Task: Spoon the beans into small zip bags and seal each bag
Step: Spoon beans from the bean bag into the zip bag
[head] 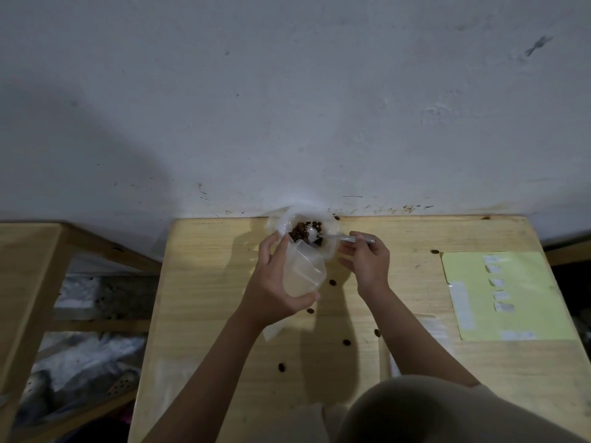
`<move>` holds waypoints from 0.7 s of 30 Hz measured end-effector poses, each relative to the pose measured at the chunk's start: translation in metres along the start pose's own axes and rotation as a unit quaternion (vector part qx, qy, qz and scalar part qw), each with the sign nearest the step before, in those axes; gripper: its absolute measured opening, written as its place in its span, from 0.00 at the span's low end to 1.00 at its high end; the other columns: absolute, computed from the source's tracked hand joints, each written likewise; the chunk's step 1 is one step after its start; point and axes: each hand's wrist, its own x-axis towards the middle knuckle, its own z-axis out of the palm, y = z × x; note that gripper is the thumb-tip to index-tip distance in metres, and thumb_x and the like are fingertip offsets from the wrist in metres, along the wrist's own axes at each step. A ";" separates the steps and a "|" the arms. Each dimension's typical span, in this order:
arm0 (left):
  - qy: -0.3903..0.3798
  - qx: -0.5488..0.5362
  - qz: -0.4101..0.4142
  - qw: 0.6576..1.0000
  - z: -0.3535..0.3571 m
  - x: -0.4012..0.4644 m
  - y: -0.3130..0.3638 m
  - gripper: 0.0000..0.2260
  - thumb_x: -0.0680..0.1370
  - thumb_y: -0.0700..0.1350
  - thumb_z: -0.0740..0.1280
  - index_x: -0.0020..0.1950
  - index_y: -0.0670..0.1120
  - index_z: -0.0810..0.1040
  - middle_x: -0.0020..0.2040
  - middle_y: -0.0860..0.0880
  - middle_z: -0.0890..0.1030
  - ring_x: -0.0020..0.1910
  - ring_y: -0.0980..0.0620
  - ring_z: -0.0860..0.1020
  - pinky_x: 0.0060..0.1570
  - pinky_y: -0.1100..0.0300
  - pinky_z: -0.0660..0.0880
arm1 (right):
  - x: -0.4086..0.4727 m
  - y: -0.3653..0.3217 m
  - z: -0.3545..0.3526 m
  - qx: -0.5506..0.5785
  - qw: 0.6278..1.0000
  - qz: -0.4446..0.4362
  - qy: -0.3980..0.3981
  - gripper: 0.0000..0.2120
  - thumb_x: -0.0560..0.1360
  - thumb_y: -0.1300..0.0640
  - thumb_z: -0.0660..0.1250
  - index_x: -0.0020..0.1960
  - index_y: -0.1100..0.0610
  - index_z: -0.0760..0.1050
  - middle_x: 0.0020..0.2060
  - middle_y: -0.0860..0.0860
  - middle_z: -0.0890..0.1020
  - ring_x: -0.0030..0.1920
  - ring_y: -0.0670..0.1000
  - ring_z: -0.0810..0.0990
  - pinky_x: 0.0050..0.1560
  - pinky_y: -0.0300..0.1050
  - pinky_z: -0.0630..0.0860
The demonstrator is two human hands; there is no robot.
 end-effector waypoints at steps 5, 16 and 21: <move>-0.006 -0.005 -0.063 0.998 -0.003 0.000 0.002 0.51 0.59 0.64 0.74 0.76 0.48 0.57 0.73 0.53 0.53 0.72 0.52 0.60 0.63 0.60 0.67 | -0.003 0.002 0.002 0.066 0.997 0.035 0.033 0.10 0.80 0.59 0.60 0.54 0.63 0.77 0.43 0.57 0.82 0.43 0.53 0.83 0.41 0.46 0.81; 0.002 0.008 -0.120 0.993 -0.006 -0.011 0.003 0.46 0.64 0.56 0.78 0.75 0.48 0.58 0.73 0.50 0.53 0.73 0.51 0.55 0.63 0.62 0.60 | -0.023 -0.019 -0.023 0.082 0.996 -0.026 0.020 0.08 0.80 0.61 0.60 0.46 0.58 0.77 0.40 0.56 0.80 0.40 0.51 0.82 0.40 0.45 0.82; 0.003 0.011 -0.117 0.993 -0.008 -0.012 0.007 0.47 0.65 0.56 0.77 0.76 0.49 0.55 0.69 0.50 0.56 0.70 0.51 0.58 0.63 0.61 0.61 | -0.048 -0.028 -0.041 0.059 0.994 -0.091 -0.032 0.09 0.79 0.62 0.60 0.45 0.58 0.78 0.35 0.55 0.79 0.37 0.50 0.81 0.38 0.44 0.81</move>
